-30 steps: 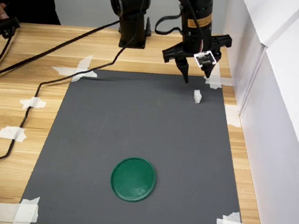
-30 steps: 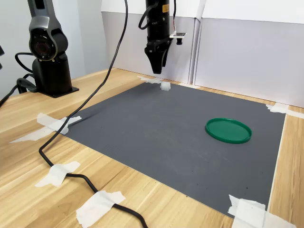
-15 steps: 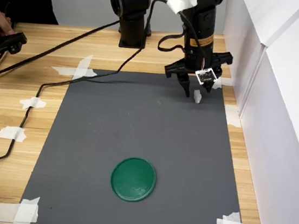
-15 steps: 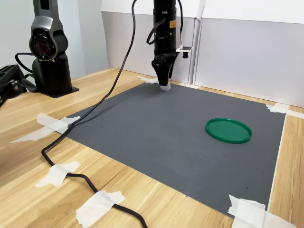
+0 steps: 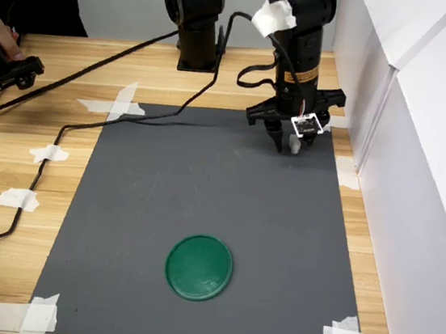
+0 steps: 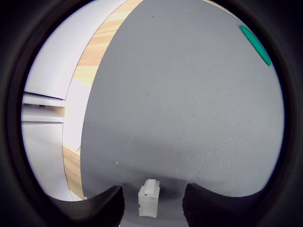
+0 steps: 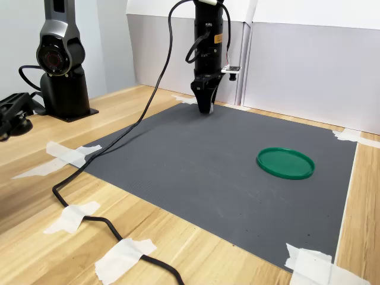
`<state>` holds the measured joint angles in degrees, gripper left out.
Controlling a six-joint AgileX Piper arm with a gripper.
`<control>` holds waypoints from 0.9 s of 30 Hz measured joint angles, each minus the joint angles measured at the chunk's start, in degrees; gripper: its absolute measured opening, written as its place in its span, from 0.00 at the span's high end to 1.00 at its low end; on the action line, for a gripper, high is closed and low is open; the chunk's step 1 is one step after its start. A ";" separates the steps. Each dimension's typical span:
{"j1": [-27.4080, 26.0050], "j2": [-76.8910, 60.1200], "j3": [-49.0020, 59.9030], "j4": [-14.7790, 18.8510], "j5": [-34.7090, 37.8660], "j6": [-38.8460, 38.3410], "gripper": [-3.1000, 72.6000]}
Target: Grasp a white terminal and put it on the green lid.
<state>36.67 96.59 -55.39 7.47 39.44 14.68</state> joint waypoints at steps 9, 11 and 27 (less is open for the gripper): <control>0.00 0.40 0.00 0.00 -0.46 0.00 0.46; 0.00 0.74 0.00 0.00 -0.47 0.00 0.50; 0.00 1.08 -0.53 -0.22 -0.97 -1.14 0.82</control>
<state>36.67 97.67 -55.92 7.24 38.48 13.54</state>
